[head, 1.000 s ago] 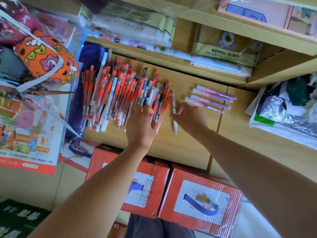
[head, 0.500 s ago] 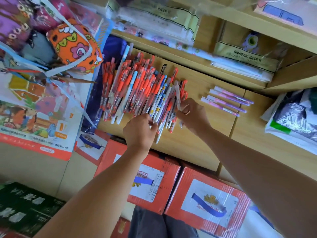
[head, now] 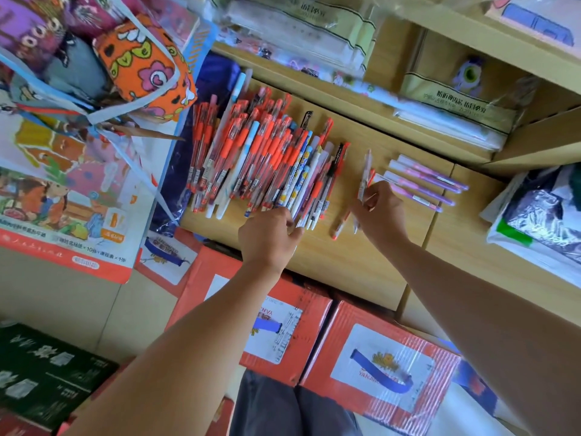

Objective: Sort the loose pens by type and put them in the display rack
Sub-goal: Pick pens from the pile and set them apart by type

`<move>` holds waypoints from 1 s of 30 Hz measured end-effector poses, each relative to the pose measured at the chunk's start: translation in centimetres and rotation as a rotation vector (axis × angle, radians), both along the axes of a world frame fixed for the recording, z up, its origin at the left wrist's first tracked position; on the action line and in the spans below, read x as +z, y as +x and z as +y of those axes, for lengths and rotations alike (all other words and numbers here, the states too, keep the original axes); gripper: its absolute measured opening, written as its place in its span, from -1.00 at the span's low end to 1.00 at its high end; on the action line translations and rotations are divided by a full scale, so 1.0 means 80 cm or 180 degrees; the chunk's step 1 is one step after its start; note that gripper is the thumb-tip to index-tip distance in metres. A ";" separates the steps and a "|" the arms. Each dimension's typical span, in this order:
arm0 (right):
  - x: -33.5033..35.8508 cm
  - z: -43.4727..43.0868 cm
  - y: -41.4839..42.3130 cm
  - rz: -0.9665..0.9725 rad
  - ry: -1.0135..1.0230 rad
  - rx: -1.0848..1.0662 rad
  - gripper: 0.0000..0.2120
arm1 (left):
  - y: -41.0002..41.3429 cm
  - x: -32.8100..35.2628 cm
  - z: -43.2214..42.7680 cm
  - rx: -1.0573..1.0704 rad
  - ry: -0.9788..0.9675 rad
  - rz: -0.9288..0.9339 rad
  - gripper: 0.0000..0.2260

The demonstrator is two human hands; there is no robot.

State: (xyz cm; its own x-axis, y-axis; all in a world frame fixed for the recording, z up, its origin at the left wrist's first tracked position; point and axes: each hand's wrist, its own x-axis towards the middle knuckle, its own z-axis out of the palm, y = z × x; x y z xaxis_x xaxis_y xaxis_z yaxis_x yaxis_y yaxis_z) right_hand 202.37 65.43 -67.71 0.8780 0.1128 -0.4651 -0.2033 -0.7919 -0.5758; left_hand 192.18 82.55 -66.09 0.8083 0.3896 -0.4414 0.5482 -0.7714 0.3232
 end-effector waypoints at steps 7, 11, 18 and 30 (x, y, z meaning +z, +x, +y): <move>-0.002 -0.022 -0.008 0.0296 -0.0182 0.0160 -0.73 | 0.010 -0.015 -0.010 -0.0308 0.0379 0.0319 -0.74; 0.000 -0.021 -0.005 -0.0058 -0.0274 0.0068 -0.71 | 0.013 -0.015 -0.013 -0.0124 0.0128 0.0219 -0.81; 0.009 0.015 -0.007 0.0678 0.0606 0.0061 -0.77 | 0.003 -0.001 -0.011 -0.0218 -0.0767 -0.0238 -0.84; 0.005 0.033 -0.007 0.0806 0.0418 0.0176 -0.72 | -0.019 0.007 0.012 -0.0038 -0.0264 -0.0641 -0.89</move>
State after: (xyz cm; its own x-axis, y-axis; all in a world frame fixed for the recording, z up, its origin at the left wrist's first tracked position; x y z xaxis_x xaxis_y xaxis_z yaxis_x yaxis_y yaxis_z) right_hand 201.85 68.03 -67.28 0.7268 0.2308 -0.6469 -0.3123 -0.7278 -0.6106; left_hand 190.65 83.51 -65.53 0.8878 0.3485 -0.3006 0.4571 -0.7436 0.4879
